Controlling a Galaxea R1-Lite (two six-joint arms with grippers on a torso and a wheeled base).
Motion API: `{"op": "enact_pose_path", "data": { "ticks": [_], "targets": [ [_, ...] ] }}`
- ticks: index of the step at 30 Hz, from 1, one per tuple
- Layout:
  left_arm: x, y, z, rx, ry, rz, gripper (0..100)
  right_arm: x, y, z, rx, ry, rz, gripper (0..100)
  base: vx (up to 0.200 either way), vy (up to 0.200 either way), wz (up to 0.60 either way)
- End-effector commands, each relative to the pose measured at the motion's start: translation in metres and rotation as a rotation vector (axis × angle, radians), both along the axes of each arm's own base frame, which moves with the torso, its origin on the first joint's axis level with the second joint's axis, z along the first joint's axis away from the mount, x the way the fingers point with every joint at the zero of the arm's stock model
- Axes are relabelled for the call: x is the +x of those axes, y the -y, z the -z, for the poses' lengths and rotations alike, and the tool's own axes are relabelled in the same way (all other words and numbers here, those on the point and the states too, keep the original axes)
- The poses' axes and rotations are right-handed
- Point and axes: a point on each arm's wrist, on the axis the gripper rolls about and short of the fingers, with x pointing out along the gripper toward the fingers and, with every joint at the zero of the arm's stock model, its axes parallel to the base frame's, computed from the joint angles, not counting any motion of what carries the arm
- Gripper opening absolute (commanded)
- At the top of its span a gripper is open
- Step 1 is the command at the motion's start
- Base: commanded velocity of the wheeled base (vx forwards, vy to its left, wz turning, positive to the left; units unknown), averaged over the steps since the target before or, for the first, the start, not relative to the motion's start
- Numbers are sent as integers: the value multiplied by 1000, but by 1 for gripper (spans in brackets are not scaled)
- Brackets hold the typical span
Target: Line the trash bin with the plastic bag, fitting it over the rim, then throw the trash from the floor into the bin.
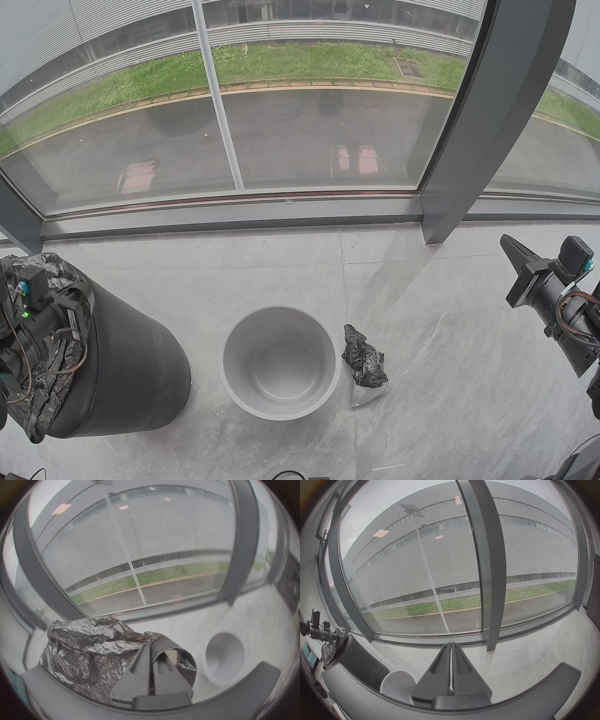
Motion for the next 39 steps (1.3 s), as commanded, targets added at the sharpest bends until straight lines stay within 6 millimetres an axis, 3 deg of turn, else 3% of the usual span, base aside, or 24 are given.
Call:
{"op": "enact_pose_path", "data": {
  "ticks": [1,2,6,7,9,11,15,19,20,28,39],
  "targets": [
    [5,19,-54,-245,209,95,0,-6,-9,-1,2,6,-54,0,0,0,0],
    [3,31,-82,-416,258,142,0,-4,-18,1,-6,-9,-86,0,0,0,0],
    [-14,48,-126,-621,196,236,0,10,-44,-2,-20,-15,-143,0,0,0,0],
    [-14,48,-126,-621,196,236,0,10,-44,-2,-20,-15,-143,0,0,0,0],
    [-30,66,-162,-775,135,351,0,19,-69,-13,-29,-35,-154,0,0,0,0],
    [-39,77,-184,-825,116,440,0,20,-84,-22,-38,-51,-171,0,0,0,0],
    [-37,94,-206,-837,105,516,0,20,-102,-36,-60,-66,-212,0,0,0,0],
    [-37,105,-210,-827,68,560,0,16,-113,-43,-102,-61,-251,0,0,0,0],
    [-36,109,-209,-825,58,568,0,14,-117,-46,-103,-54,-264,100,0,0,0],
    [-34,124,-208,-825,28,616,0,15,-145,-31,-133,-82,-338,100,0,0,0],
    [-34,136,-205,-833,-5,651,0,37,-202,14,-185,-130,-383,100,0,0,0]
  ]
}}
